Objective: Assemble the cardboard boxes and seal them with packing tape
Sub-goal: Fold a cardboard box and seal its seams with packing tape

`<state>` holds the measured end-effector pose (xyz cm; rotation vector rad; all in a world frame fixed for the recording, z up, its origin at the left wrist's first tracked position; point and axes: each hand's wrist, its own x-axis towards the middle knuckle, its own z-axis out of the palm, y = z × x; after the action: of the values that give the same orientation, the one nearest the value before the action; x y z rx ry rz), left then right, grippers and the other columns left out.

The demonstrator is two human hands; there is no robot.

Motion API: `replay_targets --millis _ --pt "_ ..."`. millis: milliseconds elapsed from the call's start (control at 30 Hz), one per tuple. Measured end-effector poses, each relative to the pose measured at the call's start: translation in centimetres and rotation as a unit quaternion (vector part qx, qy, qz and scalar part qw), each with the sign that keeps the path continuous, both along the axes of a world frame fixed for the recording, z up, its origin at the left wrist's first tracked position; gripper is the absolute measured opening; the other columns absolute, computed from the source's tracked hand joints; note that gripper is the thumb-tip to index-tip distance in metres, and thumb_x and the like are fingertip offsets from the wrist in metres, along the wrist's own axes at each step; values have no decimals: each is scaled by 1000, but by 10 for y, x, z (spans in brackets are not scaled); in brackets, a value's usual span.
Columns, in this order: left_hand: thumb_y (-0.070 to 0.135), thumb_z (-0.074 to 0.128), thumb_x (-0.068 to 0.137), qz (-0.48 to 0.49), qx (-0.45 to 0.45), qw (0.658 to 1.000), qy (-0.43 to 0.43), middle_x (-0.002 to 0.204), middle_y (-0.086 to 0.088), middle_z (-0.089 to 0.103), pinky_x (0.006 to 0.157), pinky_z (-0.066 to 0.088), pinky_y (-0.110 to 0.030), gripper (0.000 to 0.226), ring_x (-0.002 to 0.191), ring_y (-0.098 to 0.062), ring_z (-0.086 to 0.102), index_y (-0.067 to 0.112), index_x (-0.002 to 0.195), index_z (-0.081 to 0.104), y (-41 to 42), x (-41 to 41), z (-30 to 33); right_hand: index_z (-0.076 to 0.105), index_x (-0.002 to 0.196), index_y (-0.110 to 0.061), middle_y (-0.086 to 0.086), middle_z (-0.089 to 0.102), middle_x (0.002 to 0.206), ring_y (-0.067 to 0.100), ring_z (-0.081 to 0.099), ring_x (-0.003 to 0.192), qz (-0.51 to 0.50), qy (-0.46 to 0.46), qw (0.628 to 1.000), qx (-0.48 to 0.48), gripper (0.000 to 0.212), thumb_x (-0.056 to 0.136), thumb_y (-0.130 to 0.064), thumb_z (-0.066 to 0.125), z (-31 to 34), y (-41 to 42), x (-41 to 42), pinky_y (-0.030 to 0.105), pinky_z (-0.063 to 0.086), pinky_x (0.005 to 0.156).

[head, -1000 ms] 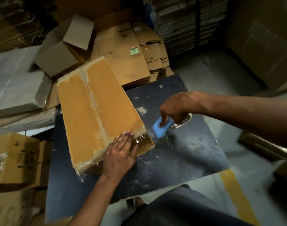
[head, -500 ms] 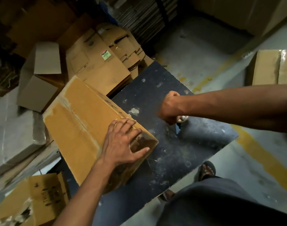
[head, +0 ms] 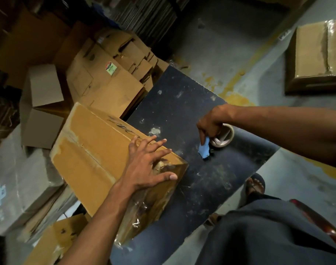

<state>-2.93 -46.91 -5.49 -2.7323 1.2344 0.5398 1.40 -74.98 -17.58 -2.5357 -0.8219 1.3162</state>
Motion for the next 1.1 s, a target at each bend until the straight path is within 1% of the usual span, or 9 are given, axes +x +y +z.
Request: replay_targets --millis 67,133,267,467,533,633,767,967,1100 --pt "97 30 79 -15 -119 993 -11 141 10 63 119 15 -64 92 142 -20 47 29 119 75 13 -4 -2 71 132 -30 -6 71 128 14 61 92 -20 -2 1000 19 53 90 0 61 -12 -3 2 22 49 74" --pt "95 34 80 -30 -131 991 -20 130 11 68 116 20 -65 85 135 -21 53 27 109 77 21 -7 -6 74 126 -32 -4 75 118 18 64 86 -40 -4 999 36 56 86 3 57 -20 -4 6 30 55 76" --pt "100 23 78 -28 -32 999 -21 136 11 67 115 19 -66 90 139 -24 49 36 109 79 15 -4 -12 78 114 -39 -6 77 102 20 69 80 -73 -28 995 58 52 84 -1 59 -33 -1 9 34 61 72" --pt "104 -7 64 -45 174 984 -4 157 19 45 119 -4 -68 112 156 -18 20 49 124 70 -16 6 -2 75 122 -30 -2 74 118 23 68 101 -116 -73 989 55 41 89 -8 62 -30 5 0 31 53 84" --pt "100 -11 69 -29 153 988 6 158 19 45 120 -4 -66 111 155 -16 22 49 131 66 -15 7 0 70 126 -36 -5 71 123 23 66 110 -119 -102 987 40 42 92 -14 62 -26 6 -5 36 54 87" --pt "86 6 91 60 -6 998 6 148 17 57 123 5 -60 85 147 -10 38 43 133 67 6 9 -3 64 132 -45 -7 62 131 24 54 126 -157 -192 967 50 45 92 -24 64 -15 5 -18 46 53 93" --pt "58 35 106 67 -110 990 -53 136 13 67 120 21 -61 49 138 -12 51 35 122 75 36 18 -17 70 131 -32 2 62 132 24 55 123 -344 -247 866 264 57 83 -3 59 14 32 -70 31 44 97" --pt "53 28 107 60 -162 982 -73 130 13 69 124 14 -57 53 136 -12 50 32 121 74 45 18 -38 43 156 -23 -5 39 161 3 32 148 -529 -150 693 466 80 87 7 66 18 139 -163 15 37 114" --pt "59 17 105 49 -166 982 -79 124 11 68 125 9 -51 64 133 -13 49 31 118 73 48 20 -45 36 160 -25 -2 42 161 6 36 149 -597 -222 600 483 89 80 5 61 3 202 -174 34 35 122"
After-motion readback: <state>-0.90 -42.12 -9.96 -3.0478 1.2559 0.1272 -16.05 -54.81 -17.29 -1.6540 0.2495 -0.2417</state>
